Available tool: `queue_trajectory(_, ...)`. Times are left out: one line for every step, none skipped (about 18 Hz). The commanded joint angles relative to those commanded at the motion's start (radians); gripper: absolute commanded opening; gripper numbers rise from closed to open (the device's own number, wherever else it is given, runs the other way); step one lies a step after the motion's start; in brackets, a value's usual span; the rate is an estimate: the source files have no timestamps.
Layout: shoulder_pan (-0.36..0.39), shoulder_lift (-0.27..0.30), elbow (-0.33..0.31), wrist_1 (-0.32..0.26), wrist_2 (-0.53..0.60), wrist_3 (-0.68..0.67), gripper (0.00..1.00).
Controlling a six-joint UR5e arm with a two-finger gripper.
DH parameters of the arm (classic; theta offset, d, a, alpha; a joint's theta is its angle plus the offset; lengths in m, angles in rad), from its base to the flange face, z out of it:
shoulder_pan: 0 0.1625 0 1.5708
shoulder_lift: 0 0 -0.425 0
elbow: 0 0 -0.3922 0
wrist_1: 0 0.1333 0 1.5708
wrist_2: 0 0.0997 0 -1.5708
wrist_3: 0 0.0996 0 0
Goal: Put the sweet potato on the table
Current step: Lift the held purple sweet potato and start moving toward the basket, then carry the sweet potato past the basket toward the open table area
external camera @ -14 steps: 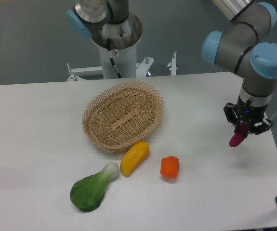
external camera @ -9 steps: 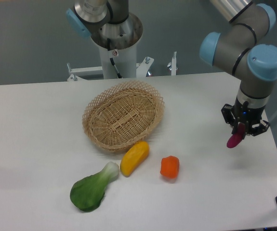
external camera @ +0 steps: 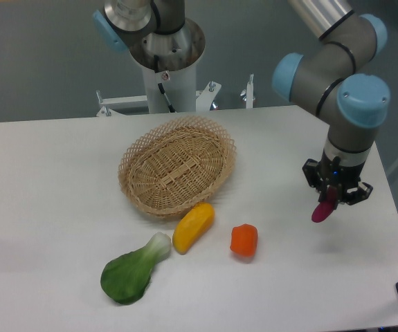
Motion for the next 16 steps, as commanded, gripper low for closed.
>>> queue_trajectory(-0.015,0.0,0.0,0.0,0.0,-0.02,0.36)
queue_trajectory(-0.026,0.003,-0.005,0.0,-0.002,-0.043,0.36)
queue_trajectory(-0.046,0.005,-0.006,0.0,-0.002,-0.06,0.36)
queue_trajectory(-0.07,0.009,-0.009,0.0,-0.002,-0.081,0.36)
queue_trajectory(-0.093,0.014,-0.015,0.002,0.0,-0.106,0.36)
queue_trajectory(-0.12,0.014,-0.018,0.002,0.0,-0.133,0.36)
queue_trajectory(-0.147,0.015,-0.02,0.003,0.0,-0.161,0.36)
queue_trajectory(-0.175,0.02,-0.025,0.005,0.0,-0.185,0.36)
queue_trajectory(-0.204,0.025,-0.029,0.006,0.002,-0.21,0.36)
queue_trajectory(-0.235,0.026,-0.031,0.006,0.017,-0.236,0.36)
queue_trajectory(-0.27,0.028,-0.031,0.005,0.029,-0.256,0.36)
queue_trajectory(-0.307,0.026,-0.032,0.005,0.04,-0.273,0.36)
queue_trajectory(-0.337,0.026,-0.038,0.005,0.051,-0.294,0.36)
queue_trajectory(-0.37,0.026,-0.038,0.006,0.058,-0.317,0.36)
queue_trajectory(-0.4,0.023,-0.038,0.006,0.064,-0.336,0.36)
queue_trajectory(-0.428,0.023,-0.038,0.006,0.071,-0.347,0.36)
